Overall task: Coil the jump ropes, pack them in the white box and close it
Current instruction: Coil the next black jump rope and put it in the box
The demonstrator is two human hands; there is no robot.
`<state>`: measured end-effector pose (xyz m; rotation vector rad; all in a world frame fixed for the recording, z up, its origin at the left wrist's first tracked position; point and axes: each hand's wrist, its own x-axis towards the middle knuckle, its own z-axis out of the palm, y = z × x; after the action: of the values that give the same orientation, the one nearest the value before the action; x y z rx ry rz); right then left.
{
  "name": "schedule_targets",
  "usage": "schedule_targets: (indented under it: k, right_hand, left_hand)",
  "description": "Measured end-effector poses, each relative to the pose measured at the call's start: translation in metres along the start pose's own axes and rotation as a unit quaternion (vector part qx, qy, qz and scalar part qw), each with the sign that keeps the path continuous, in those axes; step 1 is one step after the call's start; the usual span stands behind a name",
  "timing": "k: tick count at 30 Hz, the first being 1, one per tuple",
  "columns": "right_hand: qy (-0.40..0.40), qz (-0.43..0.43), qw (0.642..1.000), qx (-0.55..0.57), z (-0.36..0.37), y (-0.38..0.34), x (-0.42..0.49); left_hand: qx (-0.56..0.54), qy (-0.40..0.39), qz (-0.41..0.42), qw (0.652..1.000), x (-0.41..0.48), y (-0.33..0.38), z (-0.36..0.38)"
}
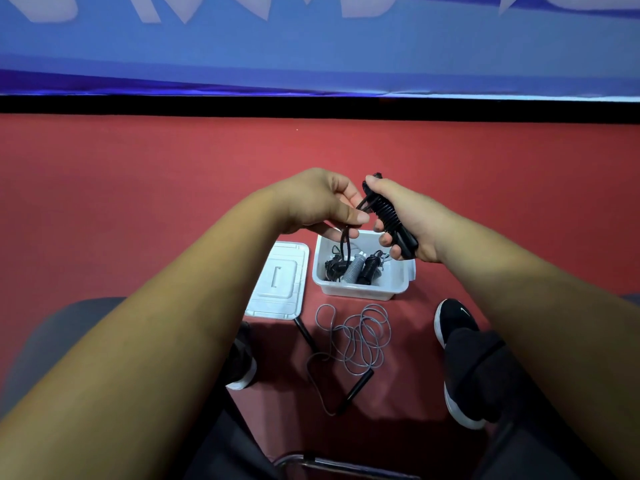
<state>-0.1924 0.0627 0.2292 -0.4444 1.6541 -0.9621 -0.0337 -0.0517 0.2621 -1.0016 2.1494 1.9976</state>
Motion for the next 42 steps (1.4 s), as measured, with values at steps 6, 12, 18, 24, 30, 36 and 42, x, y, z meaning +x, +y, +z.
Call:
schedule_targets:
  k: [6,12,18,24,30,36,42]
  right_hand:
    - [-0.012,0.005,0.999,0.030,-0.004,-0.004,-0.001]
    - [-0.049,0.013,0.997,0.051,-0.004,-0.006,-0.003]
    - [-0.116,0.031,0.990,0.070,-0.007,-0.007,-0.006]
    - [-0.212,0.083,0.972,0.066,-0.008,-0.006,-0.011]
    - [-0.316,0.117,0.940,0.056,-0.008,0.001,-0.016]
    - [-0.424,0.130,0.894,0.063,-0.004,0.011,-0.020]
    - [-0.468,0.137,0.873,0.010,-0.004,0.013,-0.018]
  left_hand:
    - [0.041,-0.025,-0.024,0.999,0.003,-0.008,-0.004]
    - [0.111,-0.049,-0.035,0.992,0.002,-0.016,-0.012]
    - [0.224,0.011,-0.049,0.973,0.008,-0.034,-0.010]
    - [0.190,0.034,-0.023,0.981,0.014,-0.041,-0.012]
    - [0.187,0.047,0.029,0.981,0.013,-0.032,-0.007]
    - [0.192,0.027,0.077,0.978,0.008,-0.033,-0.008]
    - [0.153,0.031,0.109,0.982,0.007,-0.021,-0.012]
